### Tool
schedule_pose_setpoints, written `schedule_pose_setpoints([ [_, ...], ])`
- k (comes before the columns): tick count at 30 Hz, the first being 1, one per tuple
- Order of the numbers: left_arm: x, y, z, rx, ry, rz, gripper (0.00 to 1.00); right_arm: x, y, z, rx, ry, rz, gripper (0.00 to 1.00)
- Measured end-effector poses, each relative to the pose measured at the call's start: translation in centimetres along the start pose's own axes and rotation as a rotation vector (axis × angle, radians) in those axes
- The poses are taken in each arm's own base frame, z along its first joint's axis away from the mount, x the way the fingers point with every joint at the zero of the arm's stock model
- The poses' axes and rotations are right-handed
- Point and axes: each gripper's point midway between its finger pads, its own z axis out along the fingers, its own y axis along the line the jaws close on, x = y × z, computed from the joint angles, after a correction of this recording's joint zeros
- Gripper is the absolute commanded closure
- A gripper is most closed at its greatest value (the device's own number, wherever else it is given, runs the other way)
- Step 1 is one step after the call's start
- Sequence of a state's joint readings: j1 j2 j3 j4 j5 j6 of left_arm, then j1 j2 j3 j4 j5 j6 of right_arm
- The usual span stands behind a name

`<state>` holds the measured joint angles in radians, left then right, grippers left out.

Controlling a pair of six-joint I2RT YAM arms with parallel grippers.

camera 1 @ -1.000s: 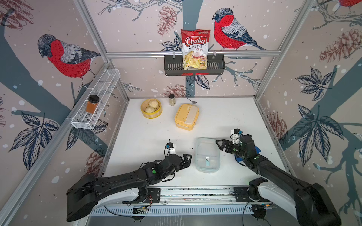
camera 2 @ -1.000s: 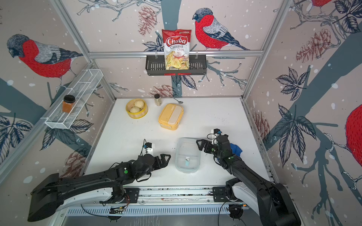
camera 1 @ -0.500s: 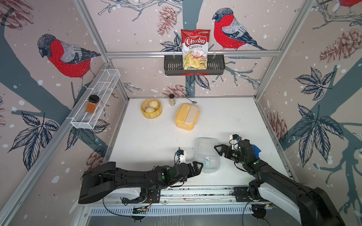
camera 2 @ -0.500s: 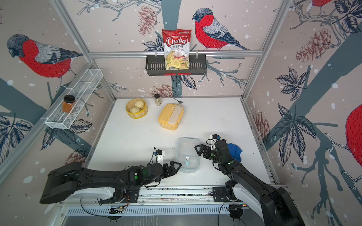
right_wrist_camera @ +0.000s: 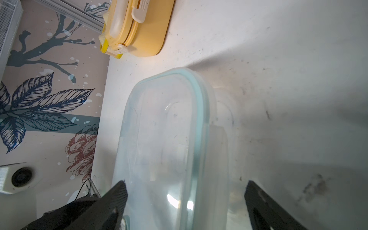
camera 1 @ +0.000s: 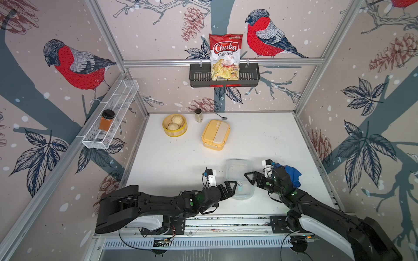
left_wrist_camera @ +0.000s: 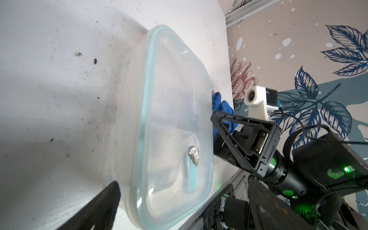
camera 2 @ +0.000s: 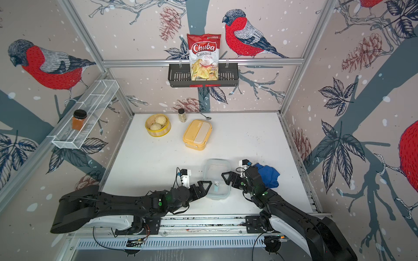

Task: Wipe the insides of the lunch boxes
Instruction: Adjust the lunch box at the center of the board.

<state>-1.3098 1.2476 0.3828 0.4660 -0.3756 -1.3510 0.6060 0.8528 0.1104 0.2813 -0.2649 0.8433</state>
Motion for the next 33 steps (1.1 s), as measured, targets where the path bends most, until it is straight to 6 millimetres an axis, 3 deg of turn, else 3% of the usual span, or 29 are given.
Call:
schedule_pose_setpoints([
  [10, 0.1, 1.6, 3.4, -0.03, 0.01, 0.007, 0.01, 1.0, 1.3, -0.2, -0.02, -0.039, 0.046, 0.19],
  [13, -0.8, 1.5, 3.9, -0.022, 0.002, 0.007, 0.01, 1.6, 1.1, -0.2, -0.01, -0.035, 0.062, 0.21],
  [19, -3.3, -0.6, 3.6, 0.002, -0.049, 0.053, 0.01, 2.1, 0.9, 0.0, -0.011, -0.051, 0.111, 0.22],
  [24, -4.8, -0.1, 4.0, -0.016, -0.065, 0.08, 0.01, 3.4, 1.6, 0.3, -0.018, -0.033, 0.123, 0.2],
  [33, -8.0, 0.7, 7.2, -0.033, -0.041, 0.137, 0.01, 3.4, 2.0, 0.6, 0.016, -0.134, 0.23, 0.2],
])
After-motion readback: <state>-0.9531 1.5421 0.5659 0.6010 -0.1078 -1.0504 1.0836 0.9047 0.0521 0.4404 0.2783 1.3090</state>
